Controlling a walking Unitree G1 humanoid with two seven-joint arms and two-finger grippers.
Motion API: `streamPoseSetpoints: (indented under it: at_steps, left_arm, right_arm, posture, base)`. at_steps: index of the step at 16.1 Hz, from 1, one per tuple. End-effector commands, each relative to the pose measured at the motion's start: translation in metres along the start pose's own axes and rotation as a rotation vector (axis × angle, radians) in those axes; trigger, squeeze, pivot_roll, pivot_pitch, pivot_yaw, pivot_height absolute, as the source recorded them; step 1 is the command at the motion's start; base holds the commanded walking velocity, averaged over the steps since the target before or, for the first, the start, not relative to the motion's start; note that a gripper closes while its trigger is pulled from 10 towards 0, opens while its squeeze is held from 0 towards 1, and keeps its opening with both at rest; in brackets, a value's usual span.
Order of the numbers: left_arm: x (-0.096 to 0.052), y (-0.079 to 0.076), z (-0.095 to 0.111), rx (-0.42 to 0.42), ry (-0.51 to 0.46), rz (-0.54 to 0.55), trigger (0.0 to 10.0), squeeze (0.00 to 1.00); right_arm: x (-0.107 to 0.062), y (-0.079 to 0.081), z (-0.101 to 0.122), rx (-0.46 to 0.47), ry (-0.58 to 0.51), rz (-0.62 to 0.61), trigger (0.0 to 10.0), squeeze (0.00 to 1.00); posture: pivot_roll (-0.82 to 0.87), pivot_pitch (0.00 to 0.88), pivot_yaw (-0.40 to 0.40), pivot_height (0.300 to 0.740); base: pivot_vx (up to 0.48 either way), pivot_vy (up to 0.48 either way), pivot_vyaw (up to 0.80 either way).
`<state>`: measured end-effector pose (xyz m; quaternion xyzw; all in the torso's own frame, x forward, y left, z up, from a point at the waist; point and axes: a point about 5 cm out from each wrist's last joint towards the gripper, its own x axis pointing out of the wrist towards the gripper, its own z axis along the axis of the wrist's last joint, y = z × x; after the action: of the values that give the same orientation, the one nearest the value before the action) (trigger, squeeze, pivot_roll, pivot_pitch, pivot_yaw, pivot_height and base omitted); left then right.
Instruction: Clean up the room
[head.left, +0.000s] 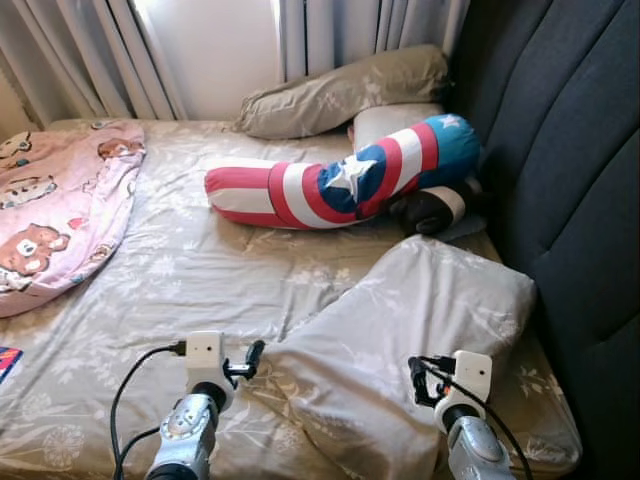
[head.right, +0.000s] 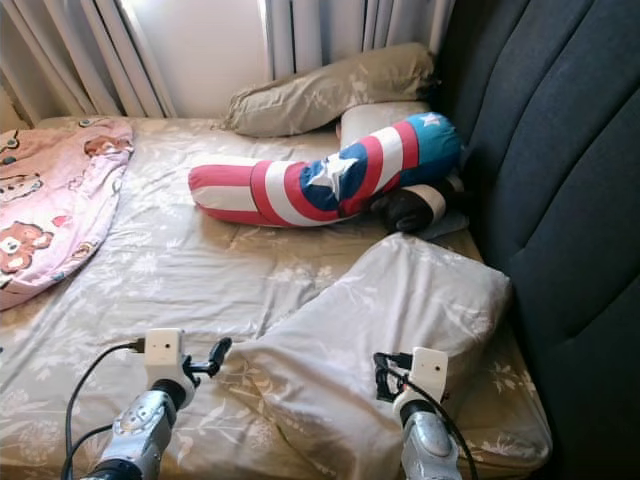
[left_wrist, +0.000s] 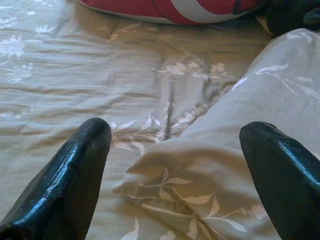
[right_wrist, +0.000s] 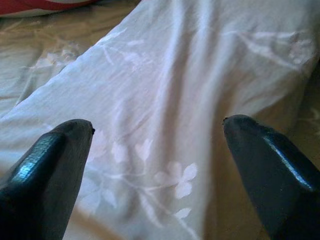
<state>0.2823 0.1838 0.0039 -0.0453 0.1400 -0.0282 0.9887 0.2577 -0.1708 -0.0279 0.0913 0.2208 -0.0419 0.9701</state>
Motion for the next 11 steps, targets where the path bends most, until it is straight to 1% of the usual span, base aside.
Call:
streamPoseSetpoints:
  at_steps: [1, 2, 4, 6, 8, 11]
  left_arm:
    - [0.001, -0.001, 0.0, -0.009, 0.003, 0.002, 10.0, 0.0]
    - [0.001, -0.001, 0.0, -0.01, 0.003, 0.002, 10.0, 0.0]
    - [0.001, -0.002, 0.001, -0.013, -0.005, -0.003, 10.0, 0.0]
    - [0.0, 0.0, 0.001, -0.006, -0.007, -0.006, 10.0, 0.0]
    - [0.0, 0.002, 0.002, 0.0, -0.007, -0.001, 10.0, 0.0]
    - [0.0, 0.002, 0.002, 0.0, -0.009, 0.001, 10.0, 0.0]
  right_arm:
    - [0.001, 0.0, 0.0, -0.014, 0.009, 0.016, 10.0, 0.0]
    - [0.0, 0.001, 0.0, -0.017, 0.013, 0.02, 10.0, 0.0]
    - [-0.002, 0.008, -0.007, -0.072, 0.036, 0.08, 10.0, 0.0]
    - [-0.003, 0.01, -0.008, -0.076, 0.033, 0.088, 10.0, 0.0]
    - [-0.002, 0.014, -0.009, -0.114, 0.045, 0.118, 10.0, 0.0]
    - [-0.002, 0.015, -0.008, -0.119, 0.046, 0.122, 10.0, 0.0]
  posture:
    - [-0.01, 0.002, -0.028, 0.74]
    - [-0.01, 0.002, -0.028, 0.74]
    - [-0.01, 0.01, -0.033, 0.74]
    - [-0.01, 0.023, -0.035, 0.74]
    - [0.0, 0.032, -0.04, 0.74]
    - [0.0, 0.035, -0.041, 0.74]
  base:
    - [0.0, 0.0, 0.0]
    - [0.0, 0.0, 0.0]
    - [0.0, 0.0, 0.0]
    - [0.0, 0.0, 0.0]
    - [0.0, 0.0, 0.0]
    - [0.0, 0.0, 0.0]
